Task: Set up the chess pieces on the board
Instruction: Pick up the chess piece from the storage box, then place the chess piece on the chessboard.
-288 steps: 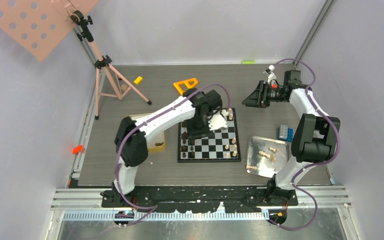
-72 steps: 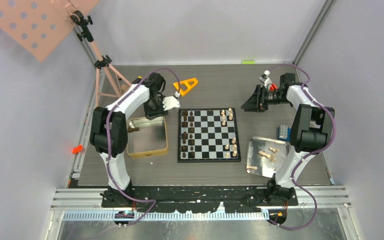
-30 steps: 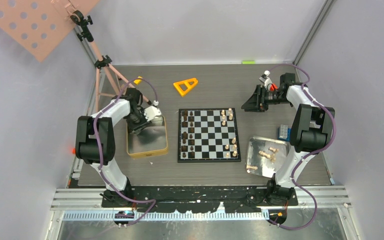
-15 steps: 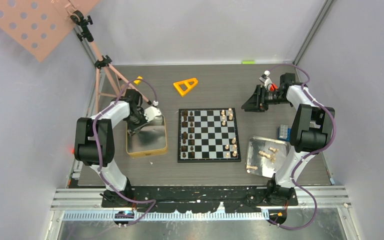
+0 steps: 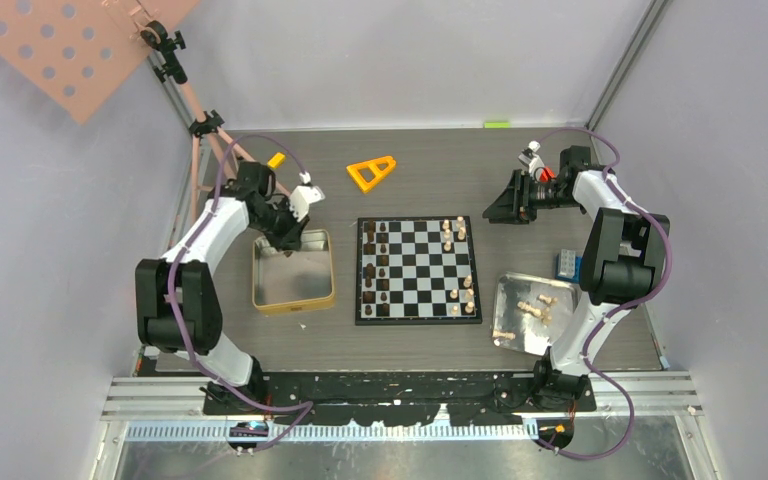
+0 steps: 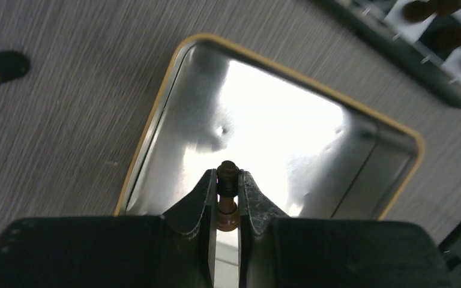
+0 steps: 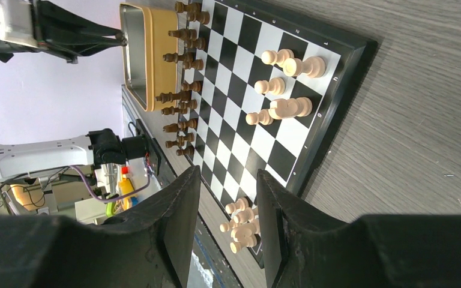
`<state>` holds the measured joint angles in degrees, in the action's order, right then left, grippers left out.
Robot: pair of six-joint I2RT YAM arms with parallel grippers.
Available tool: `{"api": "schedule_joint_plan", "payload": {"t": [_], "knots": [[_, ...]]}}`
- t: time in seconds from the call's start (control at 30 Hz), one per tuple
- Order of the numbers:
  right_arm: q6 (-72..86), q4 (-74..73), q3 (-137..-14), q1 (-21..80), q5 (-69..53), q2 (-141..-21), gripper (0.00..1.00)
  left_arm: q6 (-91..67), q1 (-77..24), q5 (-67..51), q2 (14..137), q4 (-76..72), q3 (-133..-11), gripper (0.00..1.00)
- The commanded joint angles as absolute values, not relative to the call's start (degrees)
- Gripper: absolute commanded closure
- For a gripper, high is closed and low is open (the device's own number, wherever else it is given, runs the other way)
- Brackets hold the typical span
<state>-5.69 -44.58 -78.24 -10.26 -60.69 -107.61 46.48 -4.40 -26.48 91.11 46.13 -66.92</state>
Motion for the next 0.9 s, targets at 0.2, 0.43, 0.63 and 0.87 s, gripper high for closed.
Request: {"api": "schedule_joint_plan", "payload": {"t": [0.2,0.43,0.63,0.87], "knots": [[-4.2,-42.1,-78.9,-9.5,-61.1,-103.1,0.54,31.5,-5.7,-60.7,92.6,38.6,-73.8,1.00],[-5.3,-41.8,-82.0,-0.7,-57.6,-99.4,0.55,24.9,-10.3,-69.4,94.7,27.9,-75.7,1.00],[-8.1,-42.8,-88.1,10.2,-54.8,-99.0,0.55,18.9,-15.2,-72.5,96.9,17.2,-77.4,1.00],[-9.3,-42.9,-90.3,16.2,-54.2,-100.2,0.54,-4.6,-19.2,-72.5,99.2,-17.8,-69.3,1.00]]}}
